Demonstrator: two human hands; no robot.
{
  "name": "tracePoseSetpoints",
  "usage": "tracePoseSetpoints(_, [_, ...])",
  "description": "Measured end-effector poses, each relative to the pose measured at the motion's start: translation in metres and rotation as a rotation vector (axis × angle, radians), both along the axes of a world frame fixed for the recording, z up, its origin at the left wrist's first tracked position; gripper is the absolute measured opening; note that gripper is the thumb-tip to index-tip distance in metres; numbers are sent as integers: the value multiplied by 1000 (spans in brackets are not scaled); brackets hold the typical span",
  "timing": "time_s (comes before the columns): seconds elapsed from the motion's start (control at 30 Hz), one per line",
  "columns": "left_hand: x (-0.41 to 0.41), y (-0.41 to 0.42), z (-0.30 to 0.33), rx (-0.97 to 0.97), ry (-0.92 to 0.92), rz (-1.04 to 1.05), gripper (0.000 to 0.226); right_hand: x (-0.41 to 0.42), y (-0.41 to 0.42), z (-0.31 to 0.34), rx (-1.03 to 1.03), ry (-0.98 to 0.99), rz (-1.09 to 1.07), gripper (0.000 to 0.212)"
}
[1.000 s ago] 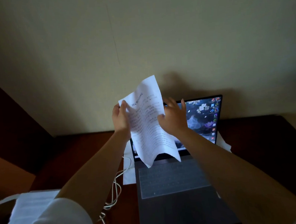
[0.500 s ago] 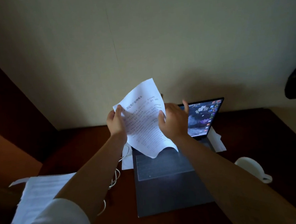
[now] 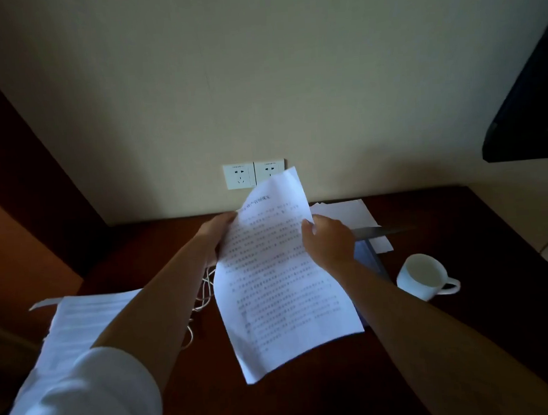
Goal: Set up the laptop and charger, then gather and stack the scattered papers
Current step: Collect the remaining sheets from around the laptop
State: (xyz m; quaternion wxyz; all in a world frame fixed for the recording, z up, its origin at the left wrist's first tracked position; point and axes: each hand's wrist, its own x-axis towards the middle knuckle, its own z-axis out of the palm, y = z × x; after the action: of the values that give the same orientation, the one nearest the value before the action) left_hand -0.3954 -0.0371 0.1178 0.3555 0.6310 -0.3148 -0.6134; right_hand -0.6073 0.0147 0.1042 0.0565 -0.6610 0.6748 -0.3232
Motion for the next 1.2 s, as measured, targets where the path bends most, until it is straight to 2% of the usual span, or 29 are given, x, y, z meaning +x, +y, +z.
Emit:
tracePoseSetpoints(0.03, [1, 1, -2, 37, -24, -58, 23, -3, 4, -4, 152, -25, -13, 38])
tracePoseSetpoints(0.1, [1, -2, -9, 88, -63, -121, 24, -6, 6, -10, 322, -83, -17, 36])
tracePoseSetpoints(0.2, [5, -11, -27, 121, -74, -42, 41, -6, -3, -12, 517, -155, -40, 28])
tracePoseSetpoints(0.3, [7, -12, -34, 131, -86, 55, 47, -4, -17, -6, 722, -115, -33, 27])
tracePoseSetpoints(0.37, [8, -16, -38, 106, -111, 80, 51, 0, -30, -3, 802, -169, -81, 24])
tracePoseSetpoints(0.47, [11, -29, -42, 62, -63, 116, 39, 8, -54, -6, 885, -298, -169, 17])
tracePoseSetpoints(0.6, [19, -55, -49, -13, -71, 229, 28, 11, -83, -11, 943, -390, -192, 39])
tracePoseSetpoints(0.7, [25, -75, -57, 10, -85, 236, 11, 15, -103, -20, 931, -519, -290, 25])
tracePoseSetpoints(0.83, [27, -99, -78, 46, -158, 188, 25, 21, -134, -36, 907, -553, -391, 19])
tracePoseSetpoints(0.9, [27, -113, -92, 12, -286, 109, 28, 18, -143, -40, 894, -520, -461, 23])
tracePoseSetpoints(0.97, [27, -131, -104, -48, -533, -45, 41, 11, -152, -49, 888, -477, -513, 14])
tracePoseSetpoints(1.03, [25, -148, -112, -67, -733, -189, 57, 5, -162, -60, 894, -442, -559, 20])
tracePoseSetpoints(1.1, [21, -162, -116, -70, -851, -304, 74, -1, -169, -68, 905, -415, -584, 25])
tracePoseSetpoints(1.2, [14, -178, -122, -90, -970, -485, 95, -5, -180, -78, 925, -344, -605, 15])
